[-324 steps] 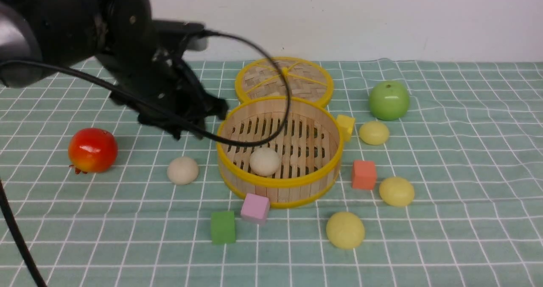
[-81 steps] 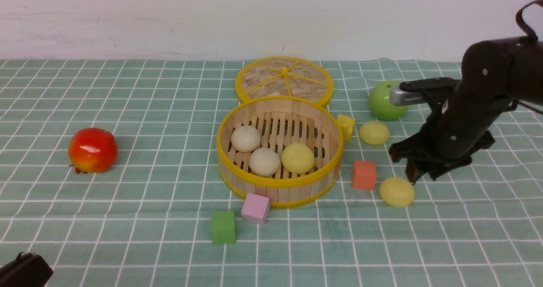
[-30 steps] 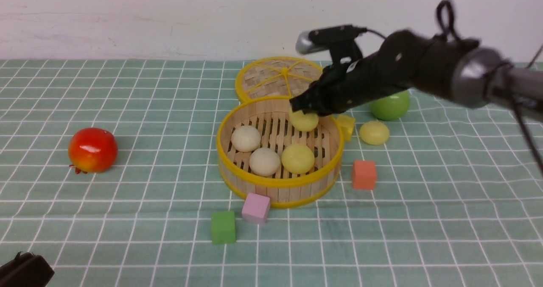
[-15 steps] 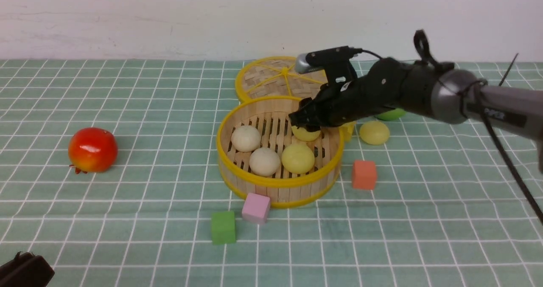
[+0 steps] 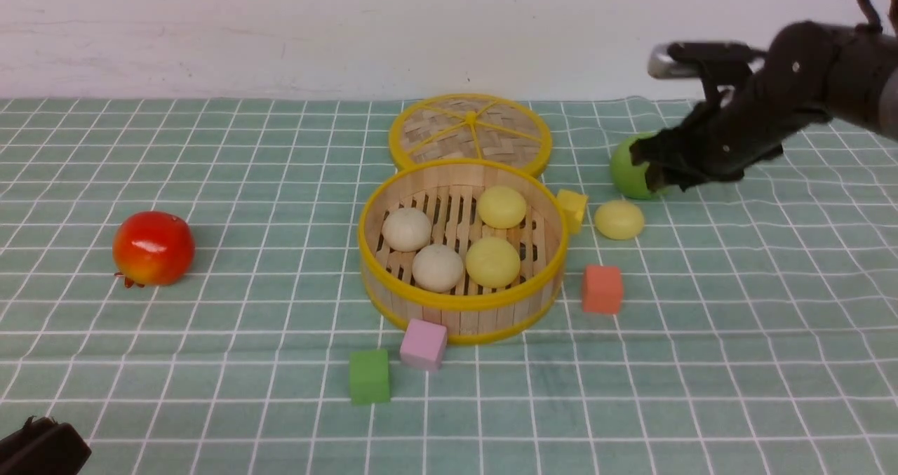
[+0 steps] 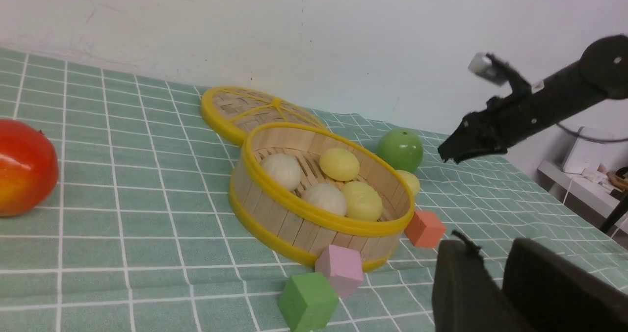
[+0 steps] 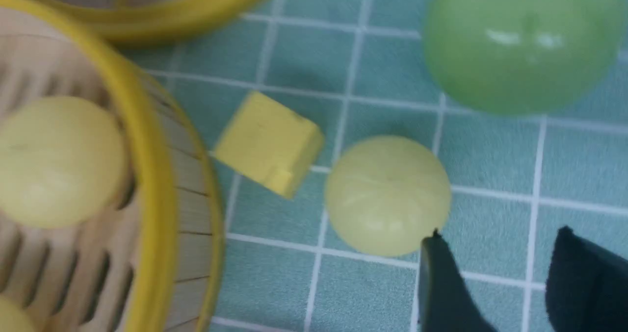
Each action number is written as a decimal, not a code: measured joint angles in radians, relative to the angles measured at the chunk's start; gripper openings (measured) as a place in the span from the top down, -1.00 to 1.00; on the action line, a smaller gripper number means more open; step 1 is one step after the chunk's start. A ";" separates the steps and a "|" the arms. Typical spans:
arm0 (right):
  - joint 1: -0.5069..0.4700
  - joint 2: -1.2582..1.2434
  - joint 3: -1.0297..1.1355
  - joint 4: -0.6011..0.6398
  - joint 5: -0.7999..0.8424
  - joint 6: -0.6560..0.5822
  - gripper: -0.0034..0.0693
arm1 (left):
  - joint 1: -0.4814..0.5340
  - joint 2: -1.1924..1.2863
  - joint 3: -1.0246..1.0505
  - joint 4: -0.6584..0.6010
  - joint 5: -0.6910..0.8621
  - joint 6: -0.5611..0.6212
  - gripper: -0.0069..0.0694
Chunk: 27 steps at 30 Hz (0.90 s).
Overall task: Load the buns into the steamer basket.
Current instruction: Use the right arm to grab a steamed stuffed bun
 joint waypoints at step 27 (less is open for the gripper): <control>0.003 0.130 -0.087 0.205 -0.145 -0.162 0.20 | 0.000 0.000 0.000 0.000 0.000 0.000 0.41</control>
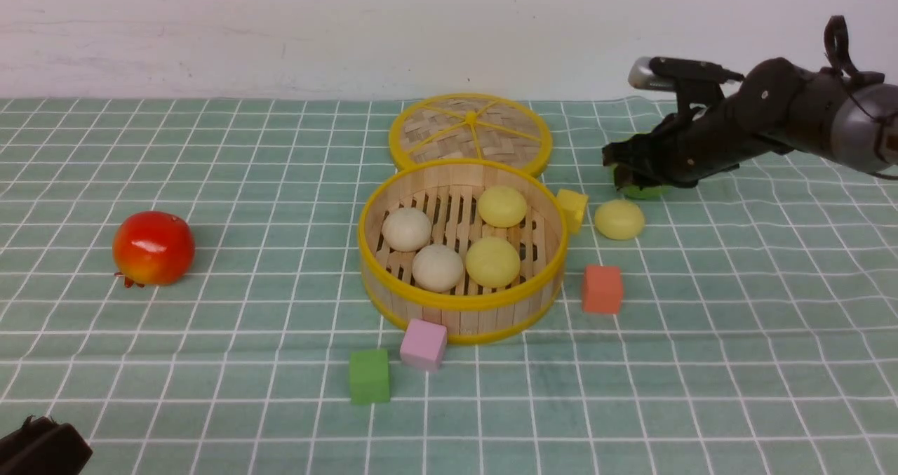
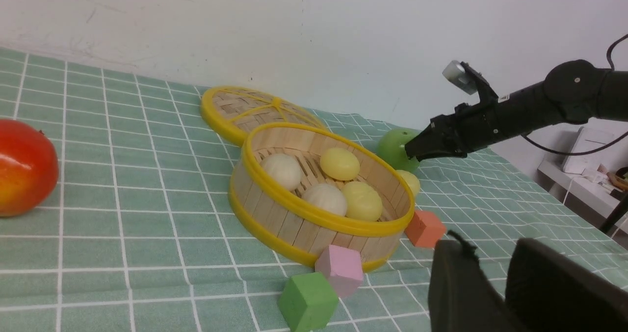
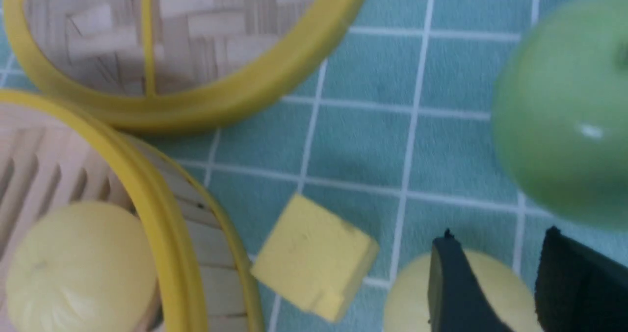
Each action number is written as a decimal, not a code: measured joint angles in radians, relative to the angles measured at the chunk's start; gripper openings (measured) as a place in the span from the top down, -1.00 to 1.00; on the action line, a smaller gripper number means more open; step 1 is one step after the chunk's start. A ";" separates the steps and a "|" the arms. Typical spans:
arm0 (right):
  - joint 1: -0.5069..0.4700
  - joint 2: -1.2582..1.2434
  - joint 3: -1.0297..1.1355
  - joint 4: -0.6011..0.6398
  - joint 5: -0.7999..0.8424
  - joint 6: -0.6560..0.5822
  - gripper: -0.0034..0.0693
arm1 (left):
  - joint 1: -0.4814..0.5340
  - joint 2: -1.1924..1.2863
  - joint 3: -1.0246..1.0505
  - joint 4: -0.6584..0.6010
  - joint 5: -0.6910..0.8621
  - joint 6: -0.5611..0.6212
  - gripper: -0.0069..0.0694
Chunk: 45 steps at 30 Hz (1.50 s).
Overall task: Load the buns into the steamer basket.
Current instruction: Use the right arm to grab a steamed stuffed bun, then use the right arm to put the steamed stuffed bun into the steamer
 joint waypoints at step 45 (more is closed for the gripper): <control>0.238 -0.109 -0.071 0.219 0.062 -0.303 0.89 | 0.000 0.000 0.000 0.000 0.000 0.000 0.30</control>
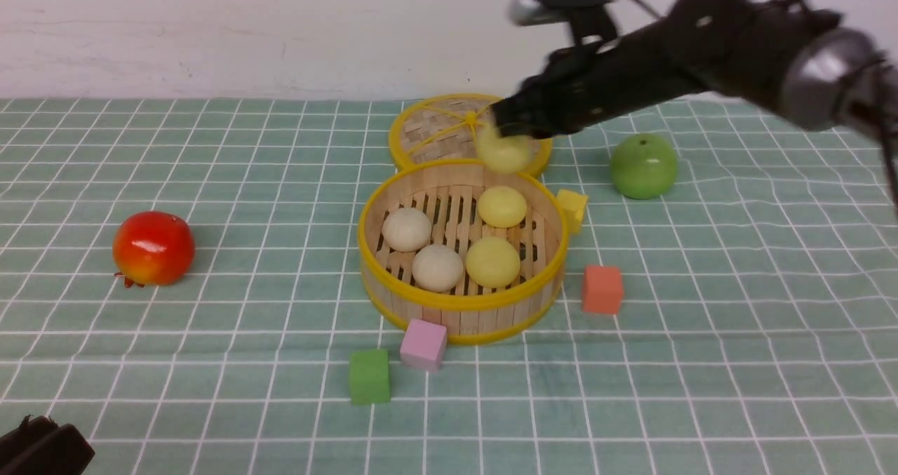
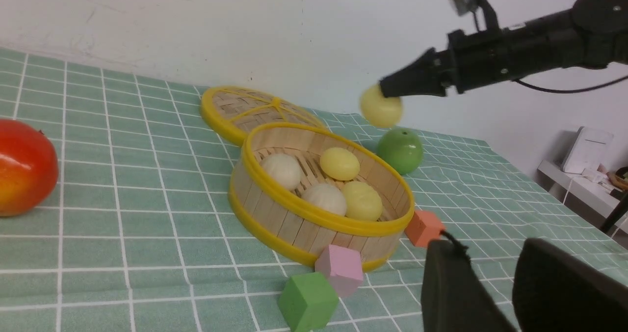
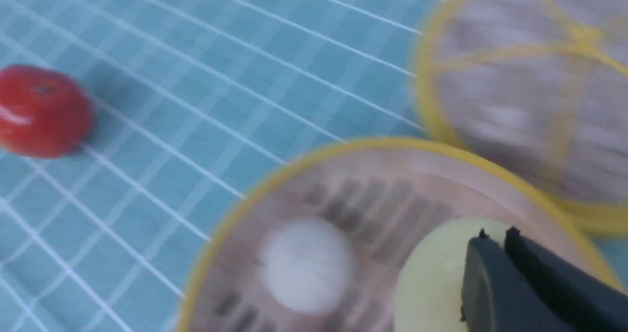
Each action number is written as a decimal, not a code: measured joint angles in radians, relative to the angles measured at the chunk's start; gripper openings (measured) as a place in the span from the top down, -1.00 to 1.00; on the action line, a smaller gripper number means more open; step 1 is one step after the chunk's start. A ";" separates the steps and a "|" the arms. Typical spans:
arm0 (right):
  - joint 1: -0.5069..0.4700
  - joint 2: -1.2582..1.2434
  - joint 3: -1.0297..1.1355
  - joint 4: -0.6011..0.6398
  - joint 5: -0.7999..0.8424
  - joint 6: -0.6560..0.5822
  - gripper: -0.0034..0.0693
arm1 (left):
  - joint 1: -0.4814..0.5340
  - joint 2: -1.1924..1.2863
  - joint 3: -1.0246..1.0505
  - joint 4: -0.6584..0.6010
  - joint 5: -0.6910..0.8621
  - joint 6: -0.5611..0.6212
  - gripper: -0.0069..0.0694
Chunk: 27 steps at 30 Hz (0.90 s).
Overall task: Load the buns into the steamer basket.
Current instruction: Use the right arm to put the steamed stuffed bun into the steamer
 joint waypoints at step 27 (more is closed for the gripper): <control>0.090 0.206 0.000 -0.120 -0.246 -0.082 0.64 | 0.000 0.000 0.000 0.000 0.000 0.000 0.30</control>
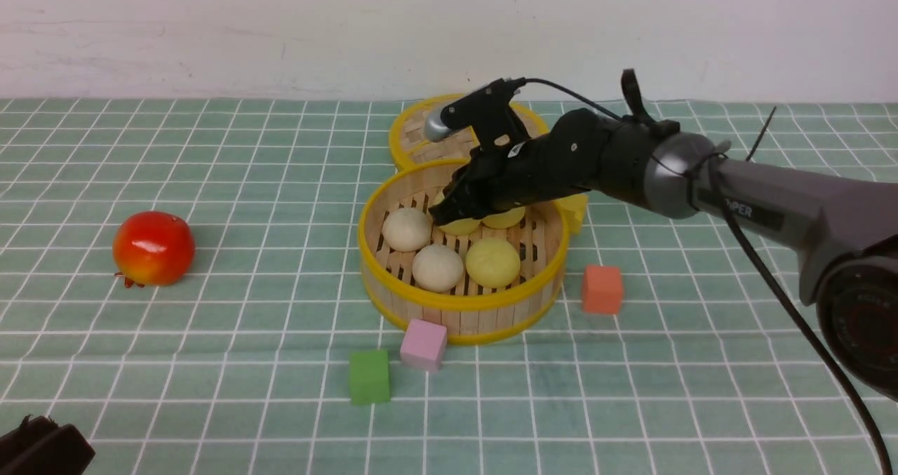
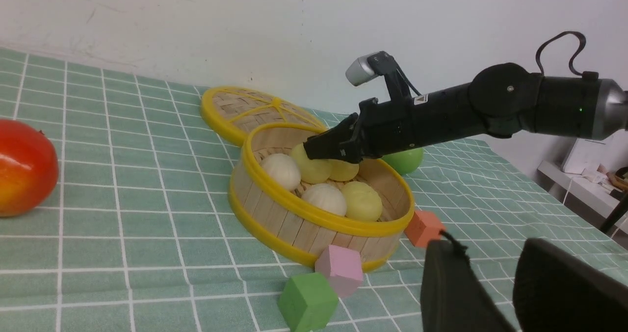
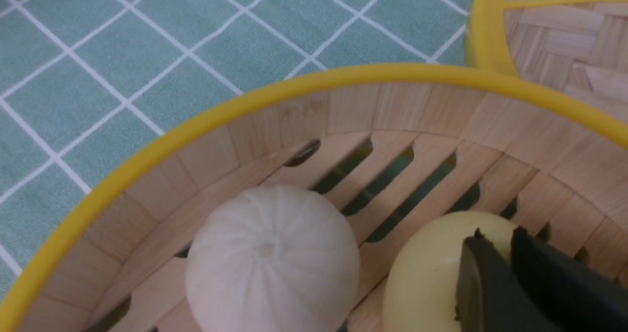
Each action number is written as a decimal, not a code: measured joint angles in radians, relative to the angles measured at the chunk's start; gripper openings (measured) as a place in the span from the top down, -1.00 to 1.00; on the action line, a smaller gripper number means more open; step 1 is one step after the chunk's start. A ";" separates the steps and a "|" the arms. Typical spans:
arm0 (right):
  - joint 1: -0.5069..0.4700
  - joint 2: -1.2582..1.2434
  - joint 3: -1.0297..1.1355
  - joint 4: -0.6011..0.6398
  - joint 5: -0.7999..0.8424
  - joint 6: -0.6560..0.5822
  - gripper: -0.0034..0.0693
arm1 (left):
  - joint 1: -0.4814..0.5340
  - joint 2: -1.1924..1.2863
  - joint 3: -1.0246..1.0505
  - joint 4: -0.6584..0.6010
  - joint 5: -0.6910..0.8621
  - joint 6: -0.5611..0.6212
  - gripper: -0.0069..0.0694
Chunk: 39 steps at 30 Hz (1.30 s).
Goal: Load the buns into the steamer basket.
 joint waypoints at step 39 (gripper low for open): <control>-0.091 -1.652 0.731 -0.614 0.737 0.785 0.92 | 0.000 0.000 0.000 0.000 0.000 0.000 0.30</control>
